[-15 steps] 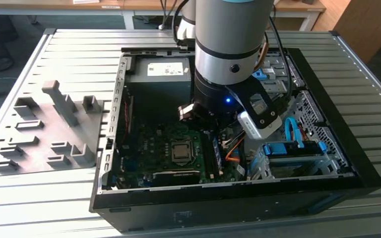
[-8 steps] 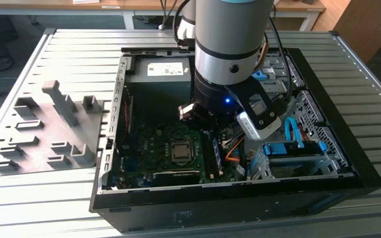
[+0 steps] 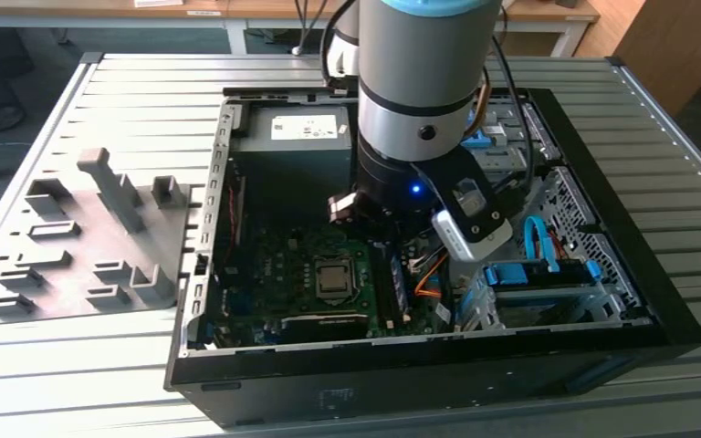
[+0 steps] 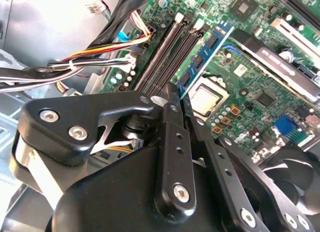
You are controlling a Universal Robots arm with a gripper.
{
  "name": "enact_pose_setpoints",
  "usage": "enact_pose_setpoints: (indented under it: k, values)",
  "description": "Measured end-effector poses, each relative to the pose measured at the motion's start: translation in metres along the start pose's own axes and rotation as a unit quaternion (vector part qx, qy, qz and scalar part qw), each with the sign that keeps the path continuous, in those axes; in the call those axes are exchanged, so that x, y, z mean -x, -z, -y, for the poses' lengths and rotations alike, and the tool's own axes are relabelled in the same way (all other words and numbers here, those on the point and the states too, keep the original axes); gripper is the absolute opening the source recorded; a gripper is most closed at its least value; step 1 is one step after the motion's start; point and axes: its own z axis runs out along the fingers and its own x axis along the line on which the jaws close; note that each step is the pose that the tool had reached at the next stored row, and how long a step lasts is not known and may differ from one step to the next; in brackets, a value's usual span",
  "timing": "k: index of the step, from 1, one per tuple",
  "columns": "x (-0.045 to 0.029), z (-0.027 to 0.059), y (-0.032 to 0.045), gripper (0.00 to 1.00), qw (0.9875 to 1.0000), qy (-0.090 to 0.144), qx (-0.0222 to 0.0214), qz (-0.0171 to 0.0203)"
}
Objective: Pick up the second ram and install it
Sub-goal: 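Insert the second ram into the second slot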
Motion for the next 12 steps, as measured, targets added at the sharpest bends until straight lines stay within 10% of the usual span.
enact_pose_setpoints:
  k: [12]
  values:
    - [-0.0002, 0.0001, -0.0022, 0.14, 1.0000, 0.000, -0.0011, 0.0000]
